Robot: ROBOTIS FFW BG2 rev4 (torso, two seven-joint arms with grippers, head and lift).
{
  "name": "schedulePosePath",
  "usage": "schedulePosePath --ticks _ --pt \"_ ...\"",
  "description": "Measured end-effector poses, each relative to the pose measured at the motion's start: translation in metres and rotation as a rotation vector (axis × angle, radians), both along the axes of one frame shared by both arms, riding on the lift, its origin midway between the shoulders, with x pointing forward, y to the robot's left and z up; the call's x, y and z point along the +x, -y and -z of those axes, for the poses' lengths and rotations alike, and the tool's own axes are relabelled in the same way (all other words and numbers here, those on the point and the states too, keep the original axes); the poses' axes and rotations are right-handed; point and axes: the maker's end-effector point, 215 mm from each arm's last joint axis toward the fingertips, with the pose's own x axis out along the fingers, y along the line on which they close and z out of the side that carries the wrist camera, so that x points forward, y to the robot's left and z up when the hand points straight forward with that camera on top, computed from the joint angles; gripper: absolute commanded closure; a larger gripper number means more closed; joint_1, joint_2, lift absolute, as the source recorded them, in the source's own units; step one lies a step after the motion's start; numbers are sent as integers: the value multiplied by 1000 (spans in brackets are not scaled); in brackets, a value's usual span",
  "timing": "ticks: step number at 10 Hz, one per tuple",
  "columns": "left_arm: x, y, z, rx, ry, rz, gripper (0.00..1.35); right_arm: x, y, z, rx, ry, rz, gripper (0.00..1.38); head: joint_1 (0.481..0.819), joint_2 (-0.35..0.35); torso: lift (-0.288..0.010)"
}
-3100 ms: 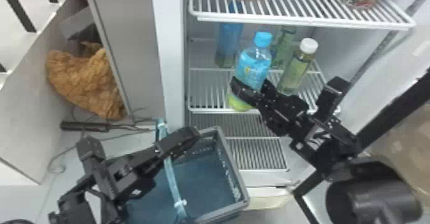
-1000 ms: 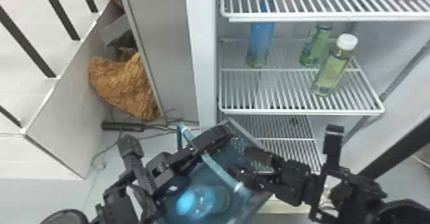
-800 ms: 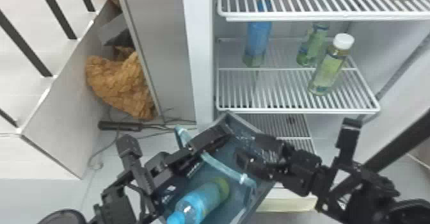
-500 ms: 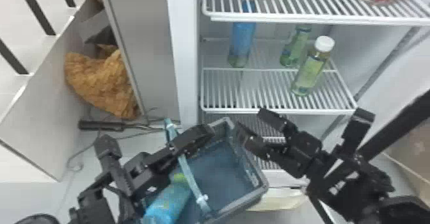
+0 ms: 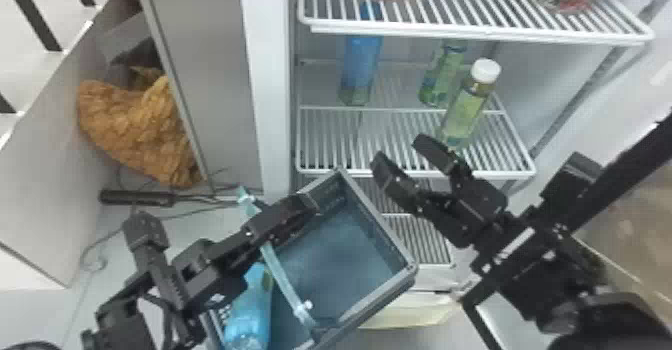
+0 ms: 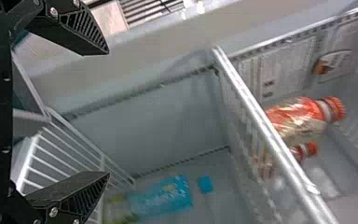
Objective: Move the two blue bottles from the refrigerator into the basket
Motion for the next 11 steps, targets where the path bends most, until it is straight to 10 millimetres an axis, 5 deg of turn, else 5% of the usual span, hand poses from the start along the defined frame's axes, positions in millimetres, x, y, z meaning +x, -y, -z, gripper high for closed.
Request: schedulePosePath --ticks 6,11 --pt "-10 12 6 29 -1 55 1199 45 38 -33 -12 152 152 134 695 -190 -220" --pt "-16 19 14 74 0 97 1199 83 53 -32 -75 179 212 125 695 -212 -220"
